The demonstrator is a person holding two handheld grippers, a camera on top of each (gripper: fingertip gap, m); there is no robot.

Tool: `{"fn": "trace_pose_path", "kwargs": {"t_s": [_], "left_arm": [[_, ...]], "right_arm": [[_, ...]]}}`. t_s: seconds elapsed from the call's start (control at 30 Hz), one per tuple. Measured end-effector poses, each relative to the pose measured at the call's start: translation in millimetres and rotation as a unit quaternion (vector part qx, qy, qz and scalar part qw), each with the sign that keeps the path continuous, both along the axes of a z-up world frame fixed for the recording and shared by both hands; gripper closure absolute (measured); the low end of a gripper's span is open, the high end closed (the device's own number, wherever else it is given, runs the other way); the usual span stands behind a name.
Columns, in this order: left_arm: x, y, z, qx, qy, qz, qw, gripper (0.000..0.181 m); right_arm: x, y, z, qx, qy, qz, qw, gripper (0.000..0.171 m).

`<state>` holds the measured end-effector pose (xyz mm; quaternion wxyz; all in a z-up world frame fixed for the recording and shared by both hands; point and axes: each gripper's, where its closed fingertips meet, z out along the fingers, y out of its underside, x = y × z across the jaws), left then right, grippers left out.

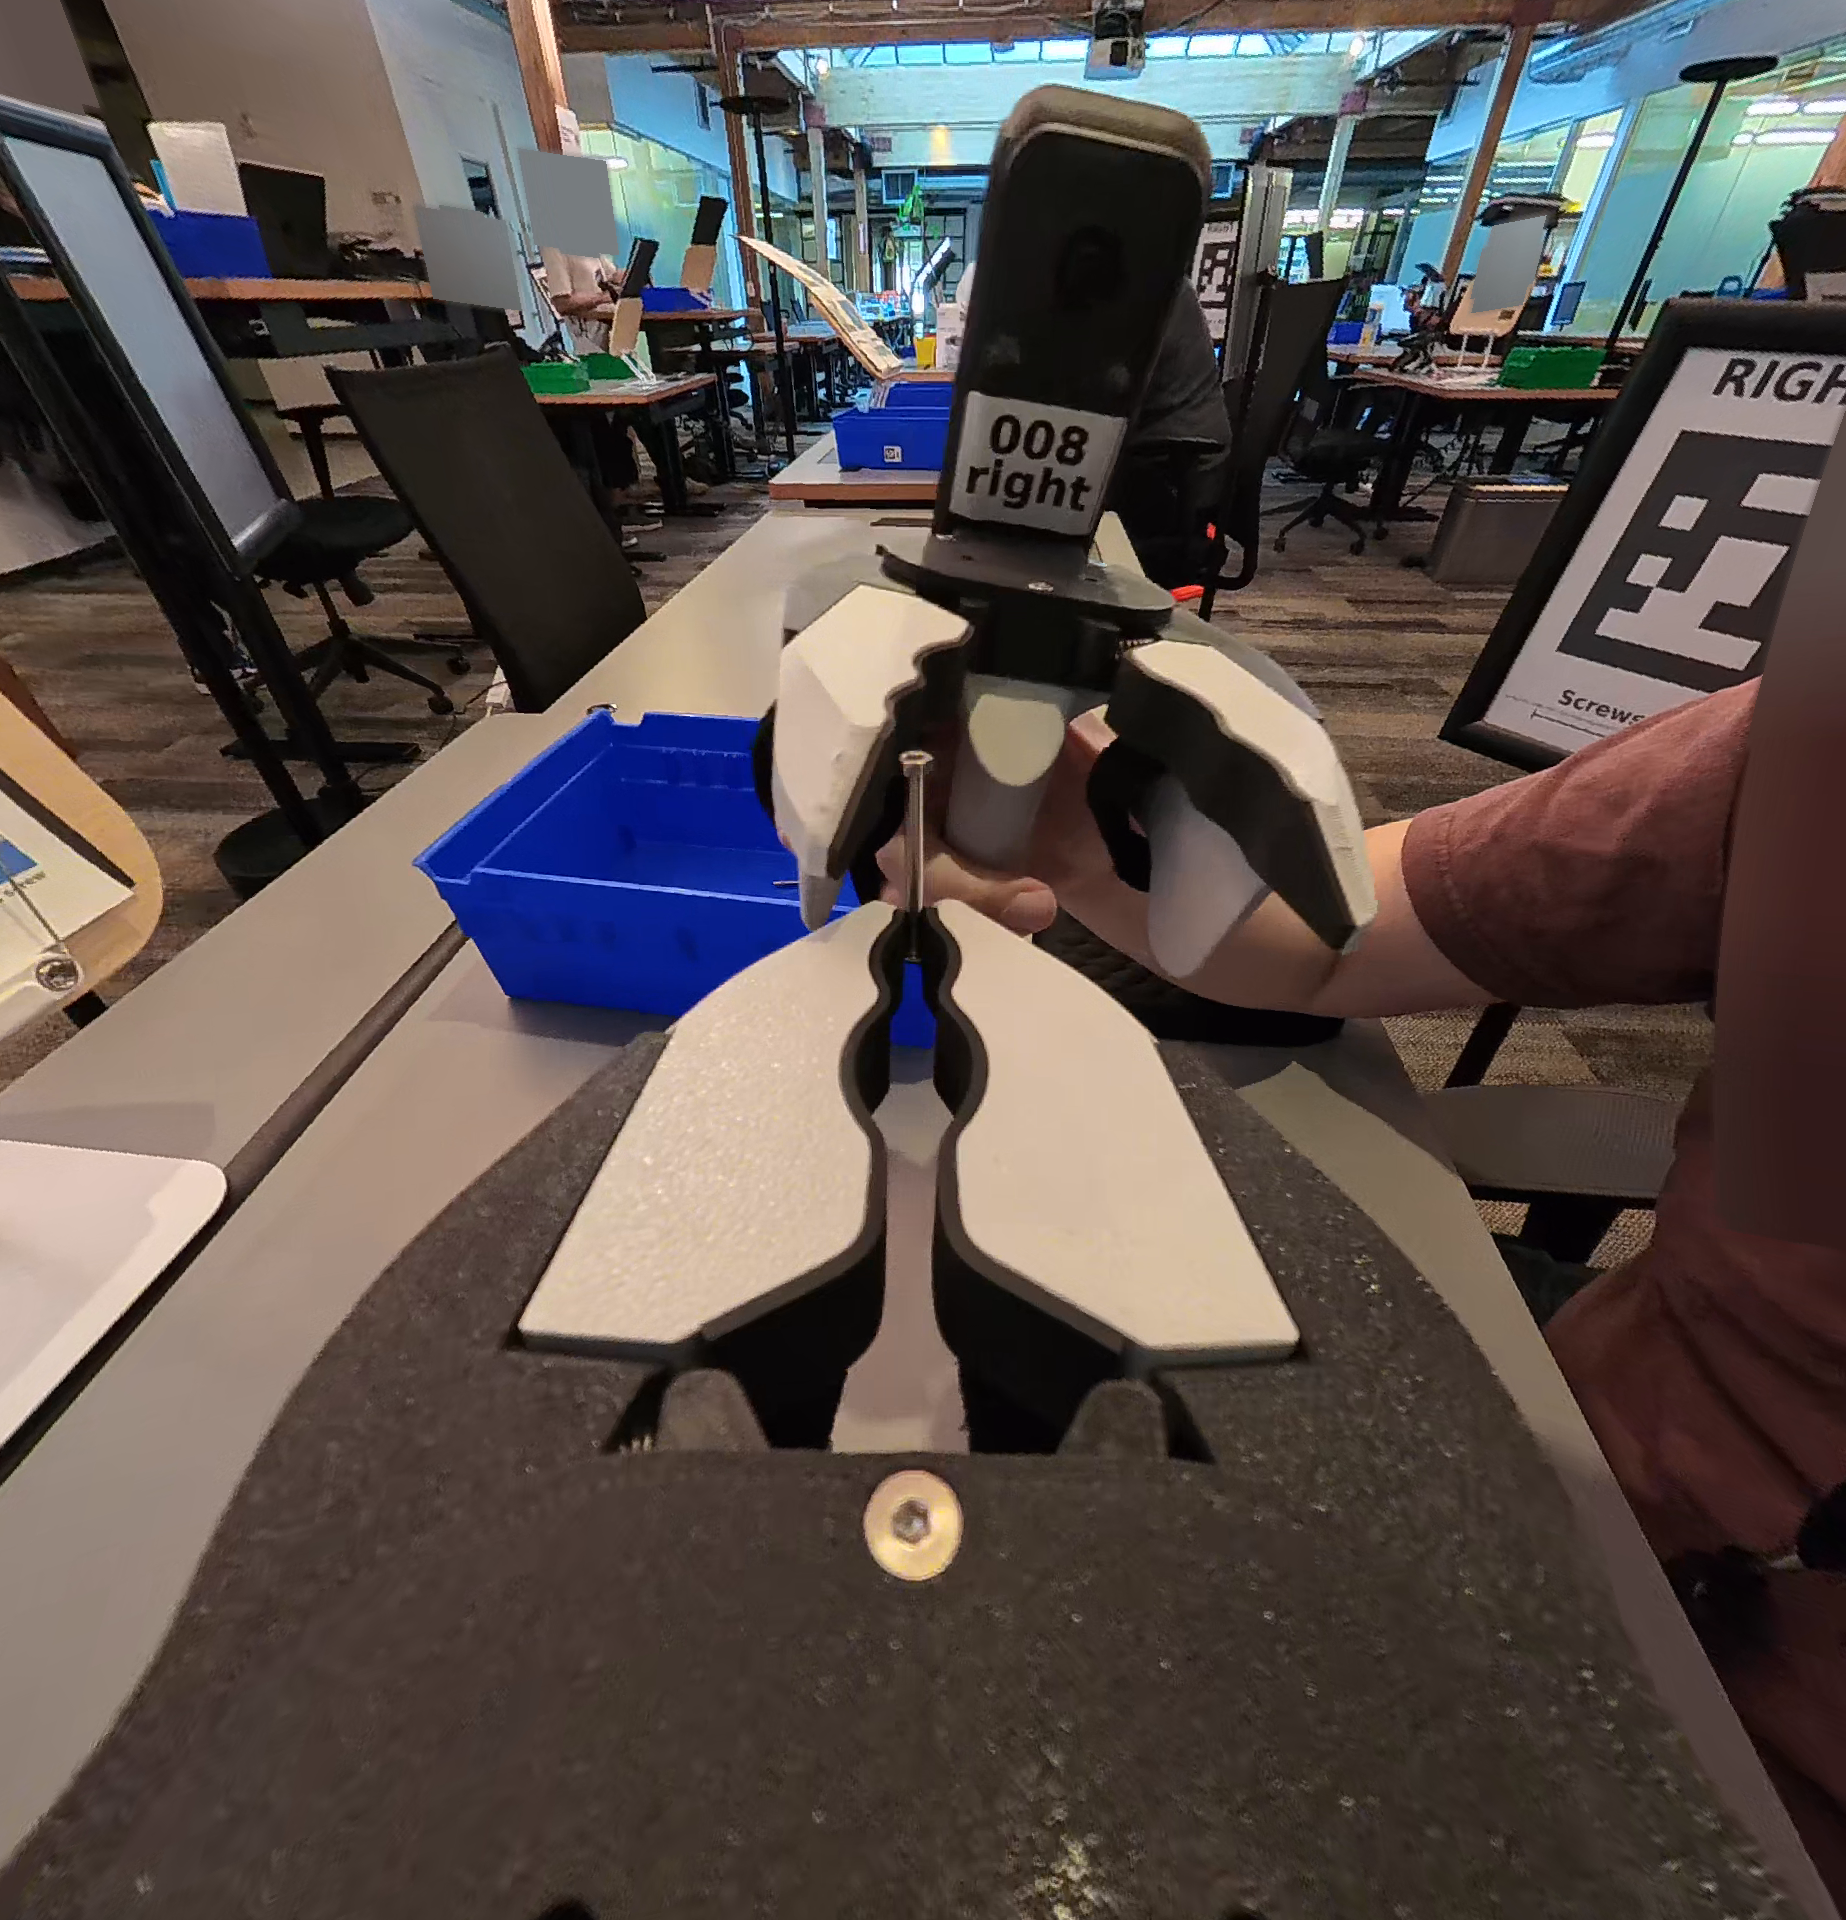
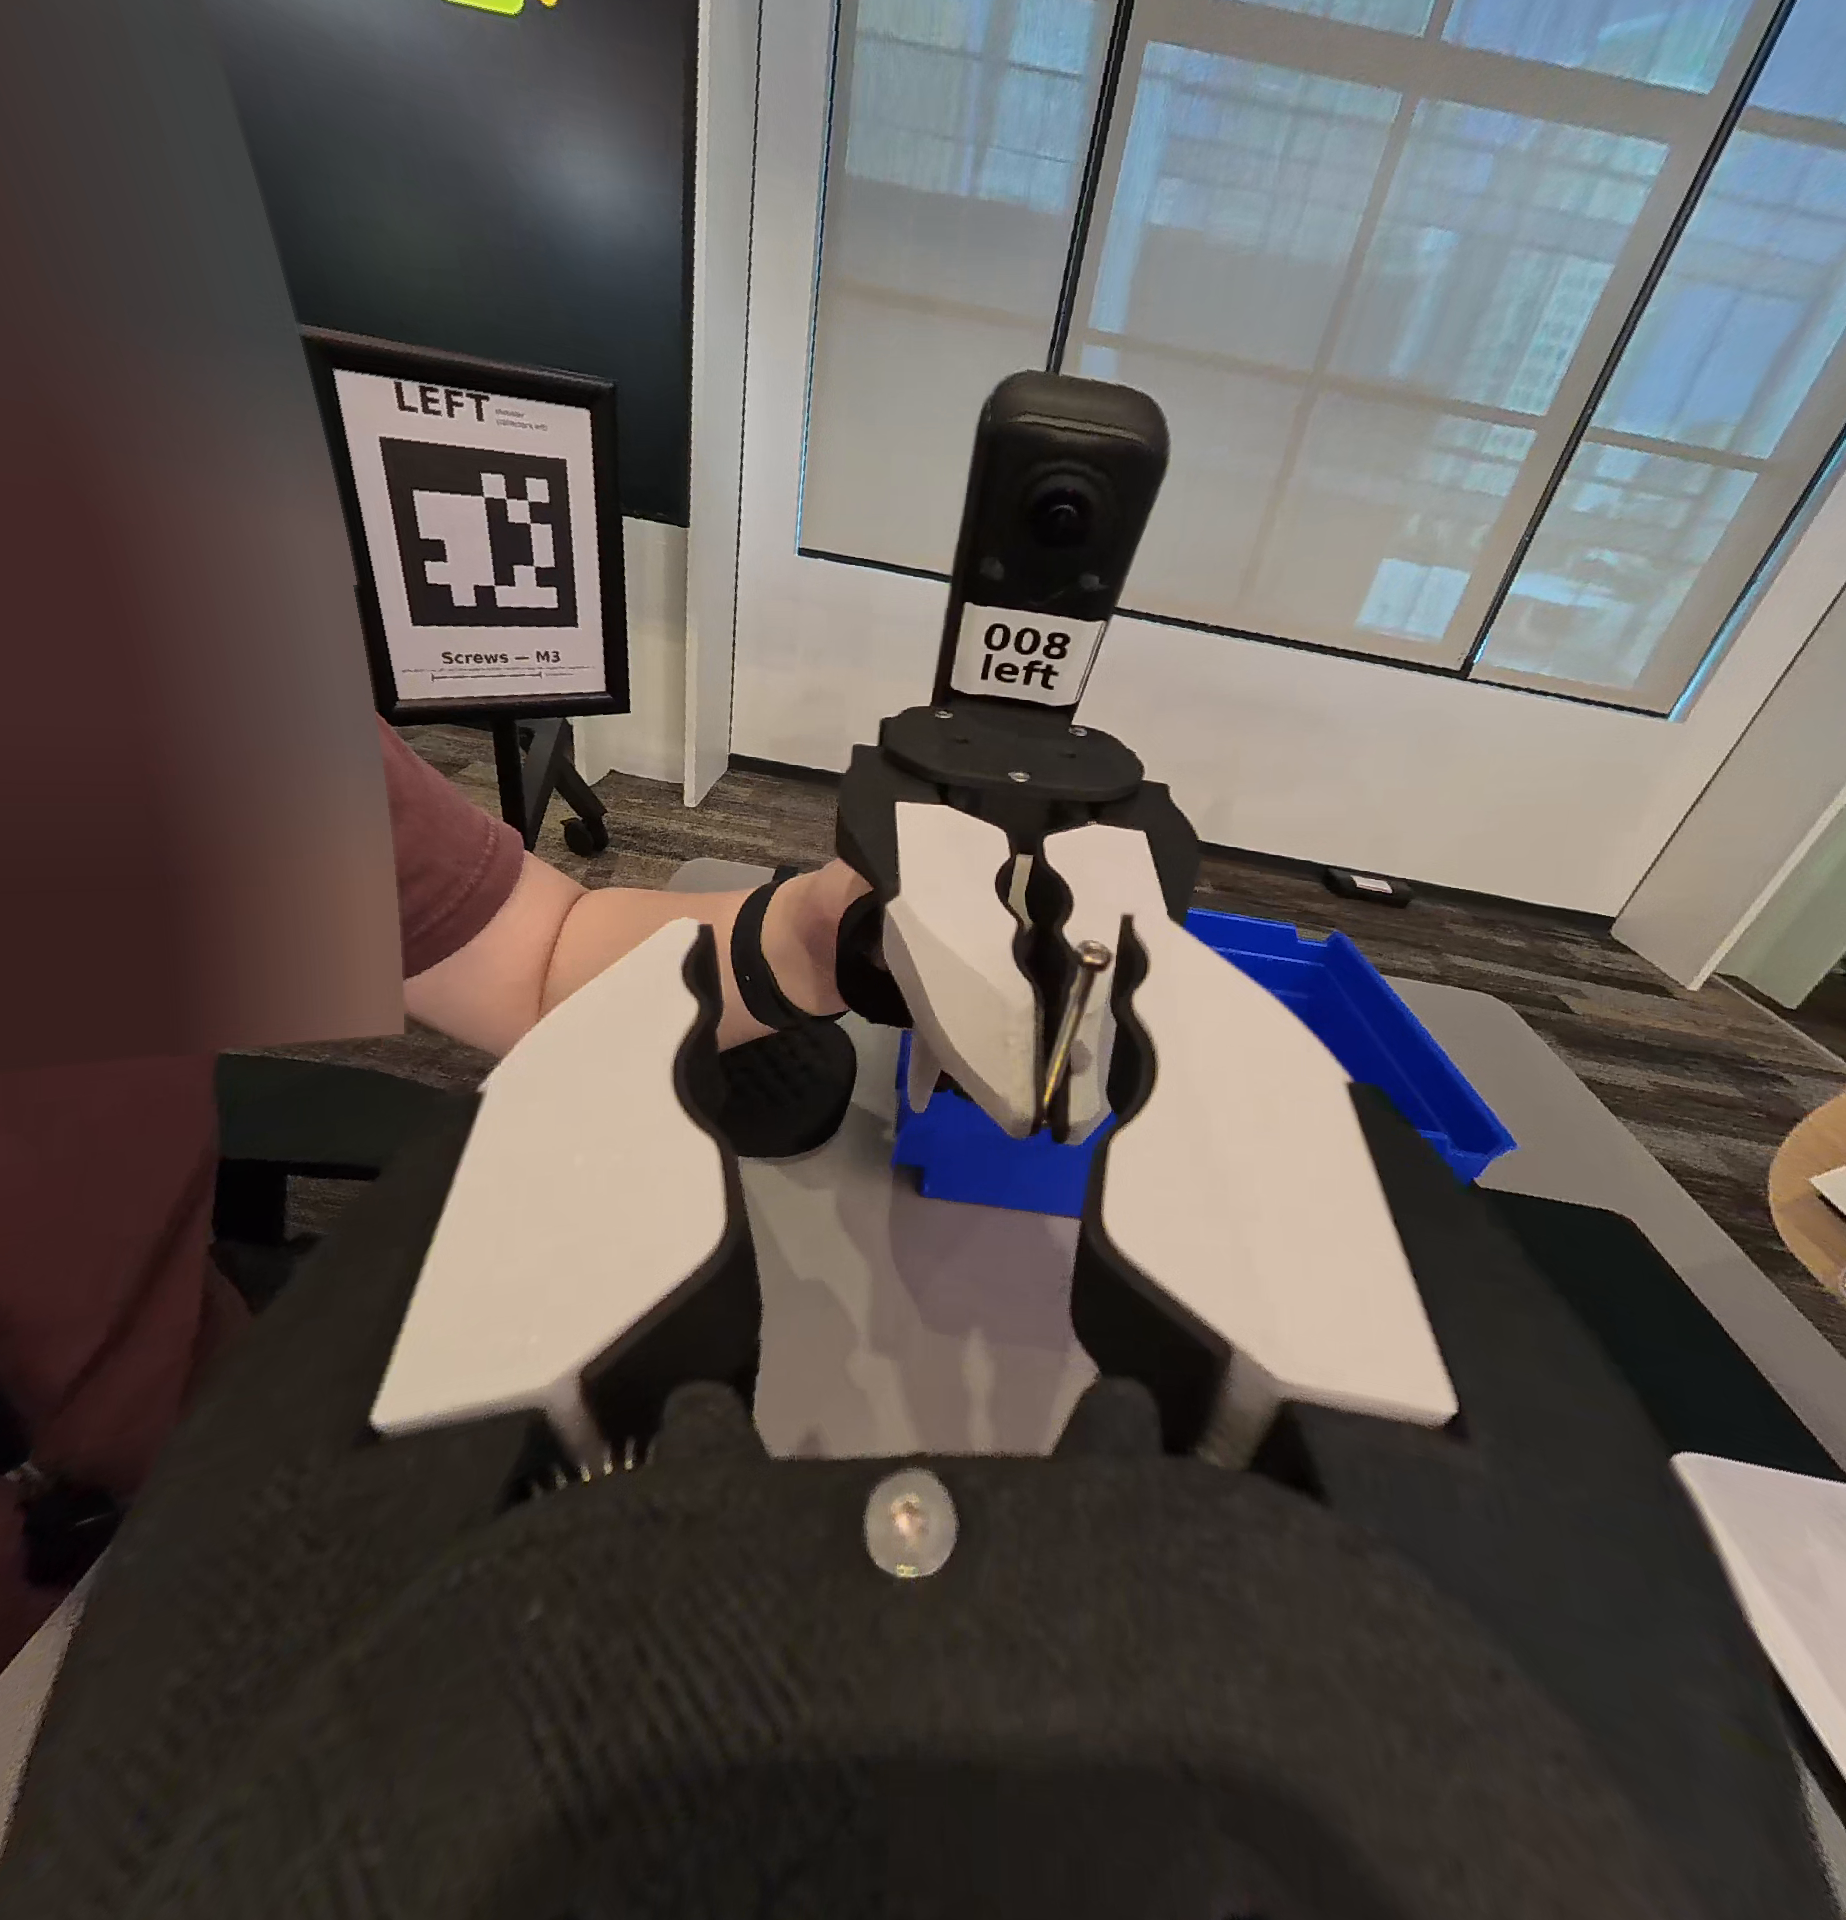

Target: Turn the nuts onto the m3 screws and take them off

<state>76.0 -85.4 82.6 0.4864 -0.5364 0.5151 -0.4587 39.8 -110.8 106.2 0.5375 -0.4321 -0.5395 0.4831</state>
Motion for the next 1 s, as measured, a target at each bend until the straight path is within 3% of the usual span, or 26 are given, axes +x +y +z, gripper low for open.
{"fn": "trace_pose_path", "kwargs": {"t_s": [0.63,1.0], "left_arm": [[-10.8,11.8,5.8,-0.01,-0.01,0.024,1.0,0.179],[-0.1,4.8,0.8,-0.013,-0.011,0.006,1.0,0.179]], "right_arm": [[7.4,13.8,-0.9,0.032,-0.012,-0.048,0.998,0.097],[-8.8,3.5,1.4,-0.008,0.027,-0.021,0.999,0.094]]}}
